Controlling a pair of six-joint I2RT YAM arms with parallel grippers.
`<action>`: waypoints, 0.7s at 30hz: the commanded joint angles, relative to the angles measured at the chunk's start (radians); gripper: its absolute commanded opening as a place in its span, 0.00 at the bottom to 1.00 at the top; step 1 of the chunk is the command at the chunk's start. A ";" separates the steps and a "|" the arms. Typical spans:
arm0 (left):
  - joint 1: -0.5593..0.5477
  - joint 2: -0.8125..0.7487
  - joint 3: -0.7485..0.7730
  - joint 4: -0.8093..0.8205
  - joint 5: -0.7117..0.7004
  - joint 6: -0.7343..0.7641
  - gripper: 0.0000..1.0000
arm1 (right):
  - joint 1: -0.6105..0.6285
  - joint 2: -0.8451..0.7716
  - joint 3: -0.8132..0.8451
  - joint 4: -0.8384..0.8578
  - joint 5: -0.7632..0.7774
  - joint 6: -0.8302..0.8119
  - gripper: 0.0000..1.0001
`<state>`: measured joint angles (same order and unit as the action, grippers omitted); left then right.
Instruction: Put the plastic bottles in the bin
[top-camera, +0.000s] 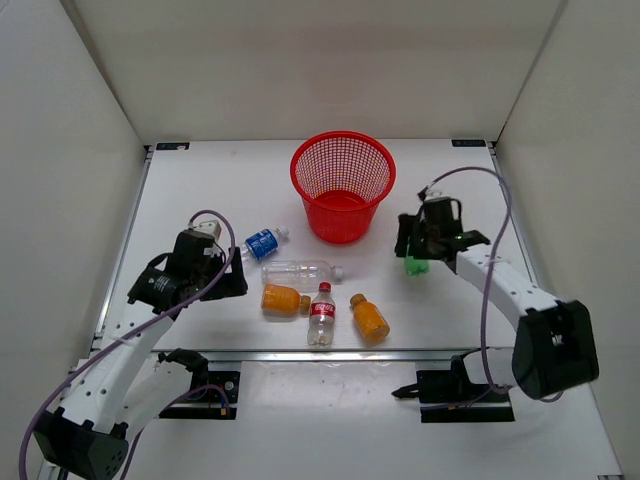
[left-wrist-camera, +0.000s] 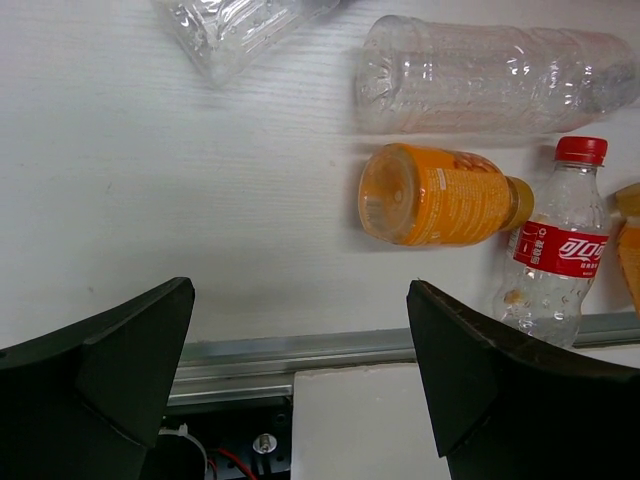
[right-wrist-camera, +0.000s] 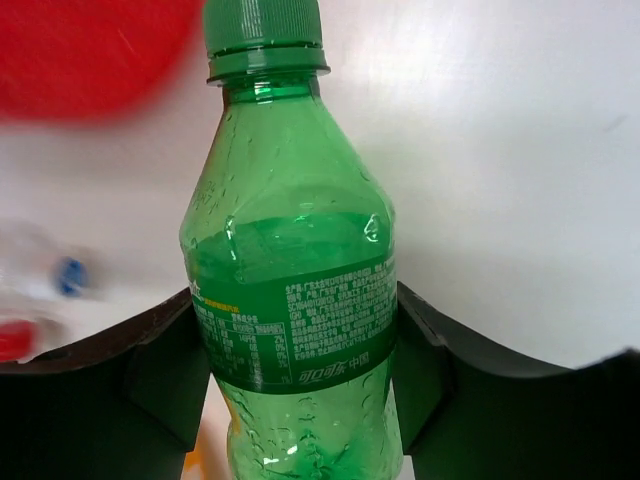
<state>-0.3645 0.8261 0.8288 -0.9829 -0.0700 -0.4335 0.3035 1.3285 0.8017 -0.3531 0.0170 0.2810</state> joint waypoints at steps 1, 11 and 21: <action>0.007 0.001 0.009 0.049 0.010 0.030 0.99 | -0.087 -0.155 0.157 -0.059 -0.072 -0.015 0.31; 0.098 0.232 0.153 0.076 -0.010 0.090 0.98 | 0.114 0.162 0.769 -0.110 -0.169 -0.172 0.34; 0.142 0.473 0.328 0.136 0.054 0.177 0.99 | 0.221 0.570 1.102 -0.184 -0.069 -0.198 0.42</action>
<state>-0.2390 1.2720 1.1072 -0.8883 -0.0566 -0.3023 0.5159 1.8824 1.8248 -0.4717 -0.0856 0.0990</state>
